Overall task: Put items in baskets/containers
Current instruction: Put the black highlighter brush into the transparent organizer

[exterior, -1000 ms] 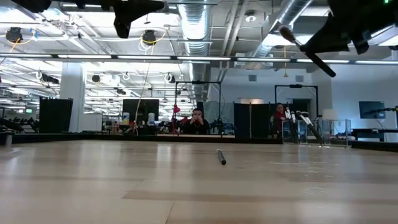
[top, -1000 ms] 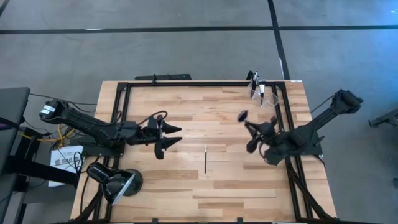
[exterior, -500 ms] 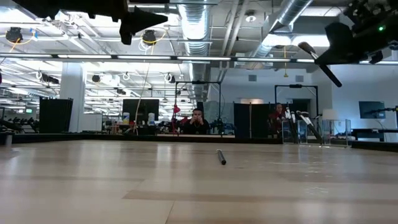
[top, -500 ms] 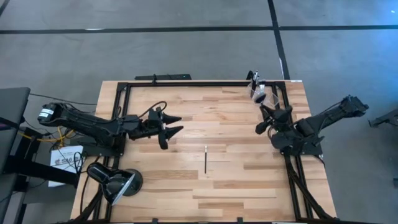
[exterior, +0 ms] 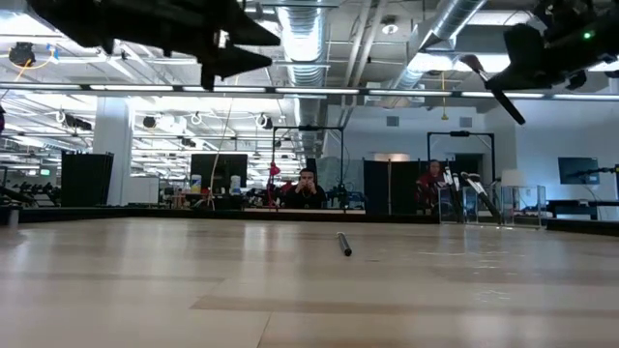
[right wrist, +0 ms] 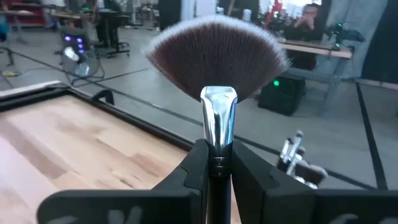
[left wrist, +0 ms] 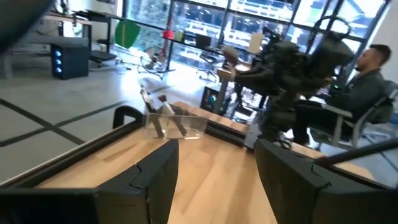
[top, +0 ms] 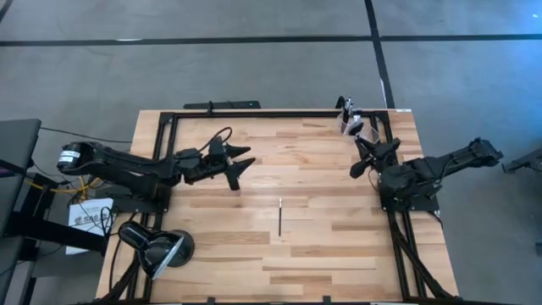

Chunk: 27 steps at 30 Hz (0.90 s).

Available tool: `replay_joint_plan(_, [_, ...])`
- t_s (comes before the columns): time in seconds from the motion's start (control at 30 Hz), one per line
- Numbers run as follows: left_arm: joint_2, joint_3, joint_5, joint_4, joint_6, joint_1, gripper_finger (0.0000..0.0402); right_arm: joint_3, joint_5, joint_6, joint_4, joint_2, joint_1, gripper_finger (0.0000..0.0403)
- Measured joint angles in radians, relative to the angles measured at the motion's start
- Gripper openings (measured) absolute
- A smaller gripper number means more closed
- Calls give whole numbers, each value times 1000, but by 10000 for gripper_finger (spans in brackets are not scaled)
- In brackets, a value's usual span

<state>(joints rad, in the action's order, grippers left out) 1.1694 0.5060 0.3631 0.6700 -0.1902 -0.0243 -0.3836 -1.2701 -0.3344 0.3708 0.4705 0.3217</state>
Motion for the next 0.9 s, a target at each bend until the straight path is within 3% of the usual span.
replay_joint_plan(0.17, [118,0,0,145,0,32,209,0,159,131,-159,0,-72,36])
replay_joint_plan(0.3, [181,0,-1,215,-1,49,209,0,194,182,-191,-4,-159,37])
replay_joint_plan(0.4, [199,0,-1,219,1,63,209,0,245,188,-193,-8,-251,38])
replay_joint_plan(0.6, [223,1,-1,218,7,84,209,0,500,233,-217,0,-439,36])
replay_joint_plan(0.9, [268,1,-1,221,46,111,209,0,668,307,-319,14,-651,35])
